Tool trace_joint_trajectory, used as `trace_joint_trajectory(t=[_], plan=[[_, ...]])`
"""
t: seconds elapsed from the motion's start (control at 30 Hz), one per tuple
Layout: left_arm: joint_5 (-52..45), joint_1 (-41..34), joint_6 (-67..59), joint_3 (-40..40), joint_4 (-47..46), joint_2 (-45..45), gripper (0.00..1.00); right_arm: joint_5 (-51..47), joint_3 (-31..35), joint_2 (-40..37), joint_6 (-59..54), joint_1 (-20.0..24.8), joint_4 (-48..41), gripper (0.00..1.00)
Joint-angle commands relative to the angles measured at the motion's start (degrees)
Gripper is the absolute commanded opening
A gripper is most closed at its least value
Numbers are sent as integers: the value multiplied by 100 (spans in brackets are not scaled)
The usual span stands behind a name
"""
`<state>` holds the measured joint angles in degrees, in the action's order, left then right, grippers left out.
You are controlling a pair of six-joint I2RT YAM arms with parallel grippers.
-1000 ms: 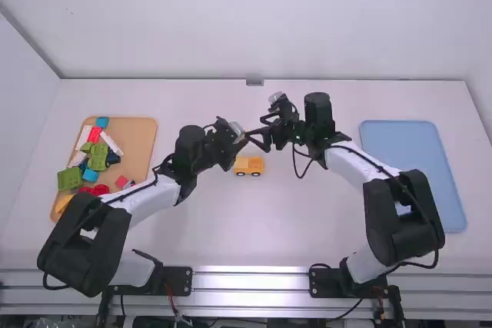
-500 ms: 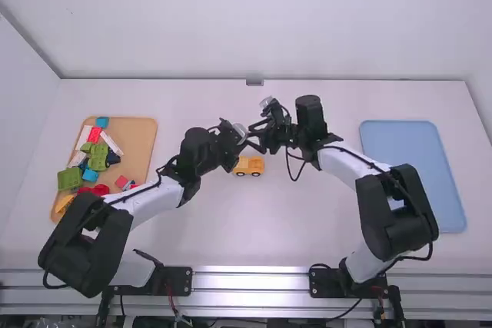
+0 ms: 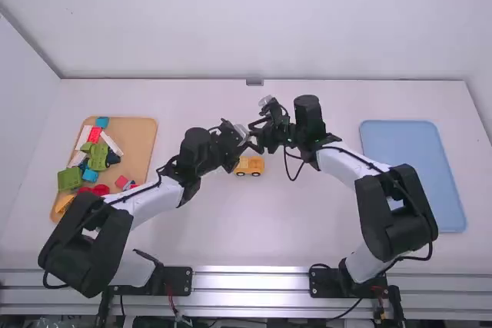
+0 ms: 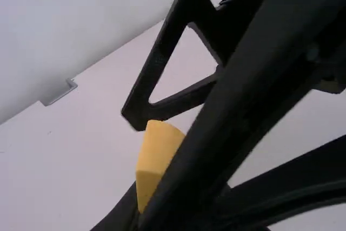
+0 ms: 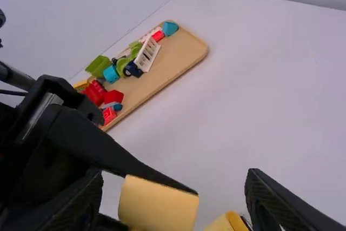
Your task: Assemble lego blocks to make yellow taxi
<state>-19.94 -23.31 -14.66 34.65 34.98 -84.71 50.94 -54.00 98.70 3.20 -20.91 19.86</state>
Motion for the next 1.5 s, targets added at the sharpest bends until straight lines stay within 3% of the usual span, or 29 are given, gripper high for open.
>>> trace_joint_trajectory(t=[0.0,0.27,0.4,0.5,0.57,0.63,0.67,0.73,0.77,1.0,1.1,1.3,1.47], plan=[[-205,-31,24,144,109,-48,2,214,-33,44,4,-125,-7,67],[-166,-31,328,144,380,-48,2,175,-33,44,118,-133,74,52],[-164,-33,328,144,485,-48,2,177,-33,44,114,-131,72,39],[-164,-31,328,144,522,-48,2,175,-33,44,109,-133,72,21],[-164,-31,328,144,516,-48,6,175,-33,44,107,-133,72,21],[-162,-31,328,144,494,-48,16,175,-33,44,85,-131,74,21],[-164,-31,328,144,490,-48,27,166,-33,44,85,-122,79,20],[-164,-33,330,144,446,-48,61,57,-33,44,79,-125,83,16],[-164,-31,400,144,404,-48,97,-105,-33,44,28,-120,81,13],[-164,-26,254,151,-140,-48,99,-1941,-42,39,-20,-122,-81,11],[-164,-4,4,151,-485,-48,99,-2638,-205,20,-70,-114,-614,10],[245,118,-313,146,-1012,-48,99,-3985,-1355,17,-566,13,-3235,9],[802,164,-321,146,-1038,-48,99,-4824,-1810,35,-601,-59,-4607,10]])
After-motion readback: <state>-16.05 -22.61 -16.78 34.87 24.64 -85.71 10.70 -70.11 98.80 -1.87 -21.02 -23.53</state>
